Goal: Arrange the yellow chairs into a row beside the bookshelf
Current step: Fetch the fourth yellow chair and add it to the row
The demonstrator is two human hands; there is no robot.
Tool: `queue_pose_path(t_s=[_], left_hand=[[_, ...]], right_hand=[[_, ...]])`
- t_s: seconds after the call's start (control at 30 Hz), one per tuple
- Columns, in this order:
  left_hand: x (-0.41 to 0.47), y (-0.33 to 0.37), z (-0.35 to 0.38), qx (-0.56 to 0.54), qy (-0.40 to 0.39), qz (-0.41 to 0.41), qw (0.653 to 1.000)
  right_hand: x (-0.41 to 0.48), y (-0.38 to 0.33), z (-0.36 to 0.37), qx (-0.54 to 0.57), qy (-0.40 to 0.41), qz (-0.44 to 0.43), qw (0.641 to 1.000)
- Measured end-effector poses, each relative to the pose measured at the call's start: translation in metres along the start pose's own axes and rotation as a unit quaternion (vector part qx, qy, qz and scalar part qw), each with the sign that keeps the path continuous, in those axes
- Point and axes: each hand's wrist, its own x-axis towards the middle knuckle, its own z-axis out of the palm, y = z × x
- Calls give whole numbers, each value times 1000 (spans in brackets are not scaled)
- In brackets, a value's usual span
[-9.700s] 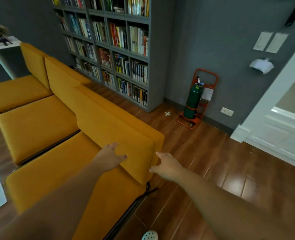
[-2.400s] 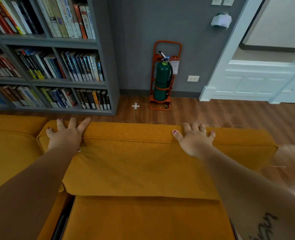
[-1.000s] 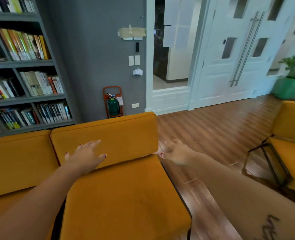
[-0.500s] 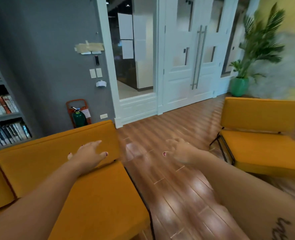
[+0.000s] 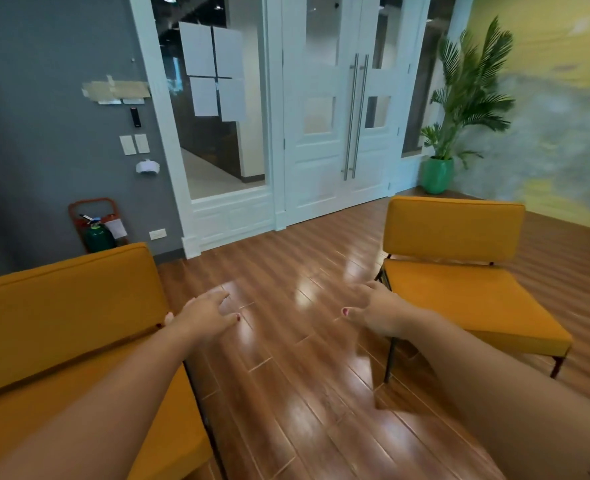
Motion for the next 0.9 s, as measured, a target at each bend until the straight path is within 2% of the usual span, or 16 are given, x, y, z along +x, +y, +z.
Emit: queue_pose_path(t_s=[0.23, 0.37, 0.63, 0.9], left_hand=[[49, 82, 24, 11, -3, 32, 999], [87, 144, 38, -4, -25, 76, 997], [211, 256, 76, -11, -41, 100, 994], [309, 376, 117, -30, -82, 157, 984]], right_hand=[[26, 62, -29, 28, 4, 20, 999], [55, 99, -52, 0, 15, 36, 999], [135, 198, -124, -29, 17, 92, 995], [194, 307, -183, 13, 33, 145, 989]])
